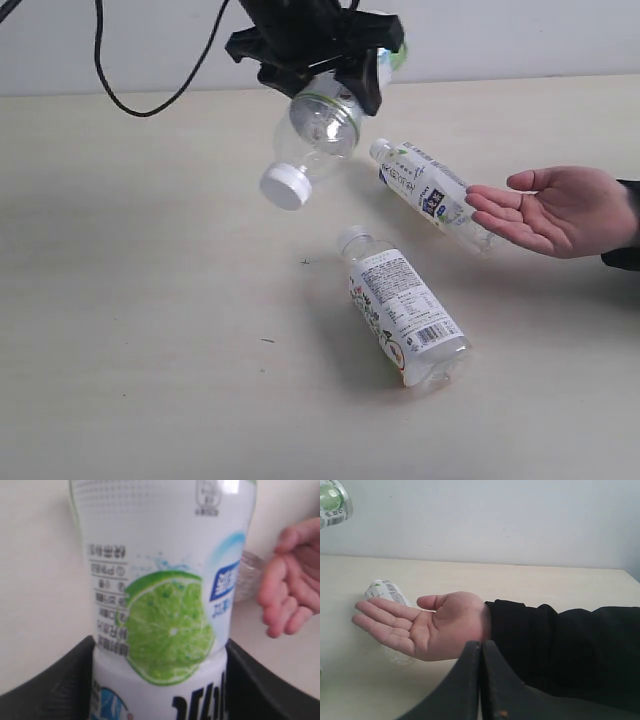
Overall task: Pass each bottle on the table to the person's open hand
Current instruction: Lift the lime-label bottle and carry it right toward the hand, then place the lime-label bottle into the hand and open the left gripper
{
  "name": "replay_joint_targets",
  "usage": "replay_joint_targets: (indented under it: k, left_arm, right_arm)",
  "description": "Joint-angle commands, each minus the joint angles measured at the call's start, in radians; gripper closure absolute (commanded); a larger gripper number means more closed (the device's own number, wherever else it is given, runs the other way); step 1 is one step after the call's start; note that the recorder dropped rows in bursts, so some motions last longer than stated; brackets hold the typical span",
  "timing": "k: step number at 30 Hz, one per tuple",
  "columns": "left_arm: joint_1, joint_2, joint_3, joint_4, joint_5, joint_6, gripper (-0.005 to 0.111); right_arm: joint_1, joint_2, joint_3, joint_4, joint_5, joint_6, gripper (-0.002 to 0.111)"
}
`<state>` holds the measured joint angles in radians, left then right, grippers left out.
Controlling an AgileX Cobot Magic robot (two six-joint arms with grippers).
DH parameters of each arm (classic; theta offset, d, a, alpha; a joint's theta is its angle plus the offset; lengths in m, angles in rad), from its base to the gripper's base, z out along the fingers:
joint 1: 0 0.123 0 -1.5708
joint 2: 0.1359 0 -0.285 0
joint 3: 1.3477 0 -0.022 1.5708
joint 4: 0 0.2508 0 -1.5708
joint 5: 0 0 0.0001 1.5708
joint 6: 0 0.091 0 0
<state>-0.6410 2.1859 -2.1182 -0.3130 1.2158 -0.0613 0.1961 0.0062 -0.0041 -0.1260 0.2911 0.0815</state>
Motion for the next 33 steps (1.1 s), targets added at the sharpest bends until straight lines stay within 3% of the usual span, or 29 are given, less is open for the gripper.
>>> replay_joint_targets:
  k: [1, 8, 13, 18, 33]
  left_arm:
    - [-0.104, -0.015, -0.003, -0.047, -0.079, -0.082, 0.107]
    - [-0.256, -0.013, -0.003, -0.034, -0.324, -0.403, 0.107]
    - [-0.303, -0.005, -0.003, -0.025, -0.389, -0.538, 0.107]
    - [-0.317, 0.038, -0.003, -0.034, -0.445, -0.660, 0.107]
    - [-0.317, 0.162, -0.003, -0.101, -0.506, -0.654, 0.107]
  right_arm:
    - [0.002, -0.006, 0.004, -0.007, -0.009, 0.001, 0.108]
    - [0.002, -0.006, 0.004, -0.007, -0.009, 0.001, 0.108]
    - [0.002, -0.006, 0.004, -0.007, -0.009, 0.001, 0.108]
    - [0.002, -0.006, 0.004, -0.007, -0.009, 0.001, 0.108]
    - [0.002, -0.006, 0.004, -0.007, -0.009, 0.001, 0.108]
